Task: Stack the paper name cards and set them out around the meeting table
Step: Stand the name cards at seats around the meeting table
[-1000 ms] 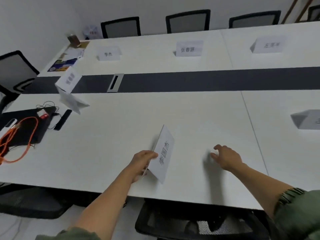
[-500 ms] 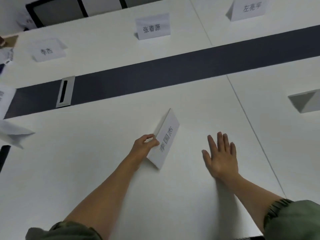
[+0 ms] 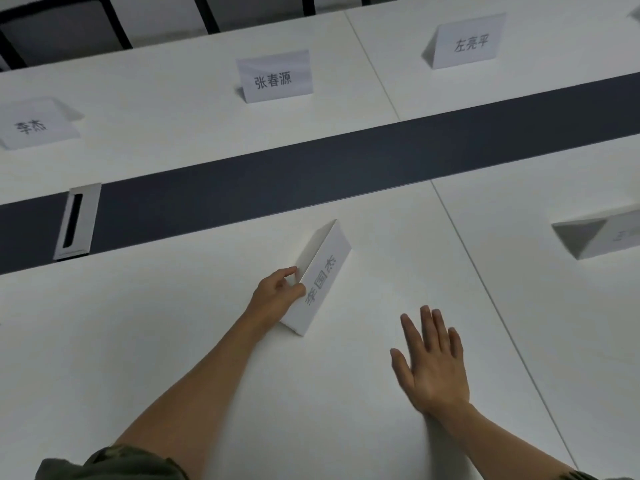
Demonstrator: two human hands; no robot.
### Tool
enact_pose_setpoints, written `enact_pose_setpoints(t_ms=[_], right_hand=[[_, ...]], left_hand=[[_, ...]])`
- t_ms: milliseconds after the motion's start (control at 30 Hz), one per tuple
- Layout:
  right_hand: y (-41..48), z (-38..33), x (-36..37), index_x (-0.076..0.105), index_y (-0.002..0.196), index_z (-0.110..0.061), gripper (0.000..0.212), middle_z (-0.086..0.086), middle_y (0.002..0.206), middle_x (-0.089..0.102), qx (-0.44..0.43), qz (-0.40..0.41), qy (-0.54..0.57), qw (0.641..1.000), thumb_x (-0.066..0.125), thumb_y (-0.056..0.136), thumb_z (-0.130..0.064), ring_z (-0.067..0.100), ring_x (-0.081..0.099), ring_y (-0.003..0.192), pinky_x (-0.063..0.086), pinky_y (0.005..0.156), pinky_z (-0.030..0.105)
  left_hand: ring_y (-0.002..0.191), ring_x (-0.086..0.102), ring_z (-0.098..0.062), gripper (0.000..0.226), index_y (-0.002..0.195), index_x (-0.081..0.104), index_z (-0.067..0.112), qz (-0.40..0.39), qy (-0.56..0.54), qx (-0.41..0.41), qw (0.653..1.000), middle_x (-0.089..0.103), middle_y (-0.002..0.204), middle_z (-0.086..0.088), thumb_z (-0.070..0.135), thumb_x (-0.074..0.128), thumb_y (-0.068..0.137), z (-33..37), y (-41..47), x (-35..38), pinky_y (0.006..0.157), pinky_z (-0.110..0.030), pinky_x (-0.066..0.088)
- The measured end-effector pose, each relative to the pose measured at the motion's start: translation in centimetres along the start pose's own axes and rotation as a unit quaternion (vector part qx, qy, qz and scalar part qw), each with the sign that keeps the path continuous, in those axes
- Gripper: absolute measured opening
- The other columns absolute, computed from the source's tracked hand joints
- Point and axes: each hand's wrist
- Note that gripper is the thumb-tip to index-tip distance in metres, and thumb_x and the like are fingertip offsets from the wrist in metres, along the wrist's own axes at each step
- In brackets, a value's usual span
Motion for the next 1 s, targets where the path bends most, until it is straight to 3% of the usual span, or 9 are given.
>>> enact_pose_setpoints(t_ms=[267,400,500,600,700,800,900,1000], right_hand=[[0.4,0.2,-0.1,0.019,0.156,-0.03,0.066,0.006,0.164,0.006,-0.001,0.015,-0.006,1.0,0.023,0.096,-0.059,0.023,-0.006,0.152,0.003,0.12,0.045],[0.1,0.0,-0.1,0.013,0.157,-0.03,0.068,0.006,0.164,-0.001,0.0,0.0,-0.006,1.0,0.015,0.096,-0.061,0.022,-0.012,0.151,0.001,0.121,0.045],[0.3,-0.5,-1.2,0.015,0.157,-0.028,0.073,0.009,0.164,0.0,0.005,-0.024,-0.001,1.0,0.011,0.093,-0.063,0.026,-0.009,0.151,0.005,0.121,0.049],[2.4,-2.2,-4.4,0.018,0.155,-0.026,0.079,0.012,0.163,0.01,-0.041,-0.027,0.031,0.998,0.023,0.088,-0.067,0.03,0.007,0.151,0.017,0.118,0.05],[6.5,-5.2,-8.5,0.024,0.154,-0.023,0.08,0.016,0.161,0.019,-0.131,0.053,0.038,0.989,0.05,0.087,-0.059,0.035,0.021,0.147,0.029,0.111,0.051],[10.7,-9.3,-11.6,0.019,0.154,-0.029,0.088,0.012,0.163,0.012,-0.211,0.056,-0.029,0.976,0.067,0.084,-0.05,0.034,0.012,0.15,0.022,0.115,0.051],[13.2,-12.4,-12.6,0.022,0.152,-0.033,0.083,0.008,0.164,0.011,-0.26,0.013,-0.108,0.96,0.068,0.085,-0.048,0.031,0.002,0.151,0.006,0.118,0.056],[14.1,-13.8,-12.5,0.038,0.145,-0.032,0.065,0.007,0.159,0.027,-0.259,0.008,-0.111,0.959,0.064,0.088,-0.048,0.029,0.014,0.149,0.003,0.118,0.057]], left_hand=[[0.116,0.05,-0.011,0.058,0.134,0.055,0.028,0.035,-0.006,0.027,0.999,0.052,0.124,0.003,0.046,0.07,0.081,-1.4,0.6,-0.6,0.095,-0.029,0.041],[0.119,0.051,-0.015,0.043,0.124,0.061,0.019,0.209,0.012,0.05,0.977,0.054,0.126,0.001,0.044,0.062,0.09,-5.4,-2.3,-2.0,0.095,-0.028,0.039],[0.126,0.045,-0.031,0.04,0.124,0.062,0.009,0.329,0.154,0.028,0.931,0.05,0.136,-0.014,0.035,0.055,0.094,-11.7,-5.1,-2.3,0.102,-0.042,0.04],[0.141,0.029,-0.036,0.05,0.14,0.048,0.009,0.32,0.313,-0.005,0.894,0.035,0.152,-0.02,0.037,0.042,0.099,-17.9,-7.6,-1.4,0.112,-0.051,0.028],[0.143,0.026,-0.04,0.064,0.145,0.04,0.005,0.295,0.377,0.02,0.878,0.031,0.153,-0.026,0.043,0.026,0.096,-19.8,-8.5,-0.4,0.113,-0.052,0.026],[0.143,0.026,-0.041,0.064,0.145,0.04,0.004,0.304,0.381,0.018,0.873,0.03,0.153,-0.027,0.042,0.024,0.095,-19.6,-8.2,-0.1,0.113,-0.053,0.025],[0.144,0.024,-0.038,0.065,0.146,0.039,0.006,0.303,0.385,0.013,0.872,0.028,0.154,-0.023,0.044,0.024,0.095,-19.9,-8.2,0.0,0.114,-0.052,0.024],[0.144,0.025,-0.037,0.065,0.145,0.04,0.007,0.304,0.388,0.012,0.87,0.029,0.154,-0.022,0.044,0.023,0.095,-20.0,-8.1,0.0,0.115,-0.051,0.024]])
Point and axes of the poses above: each hand's wrist, its own y-axis towards the middle knuckle, its own x-axis out of the palm, z = x × y
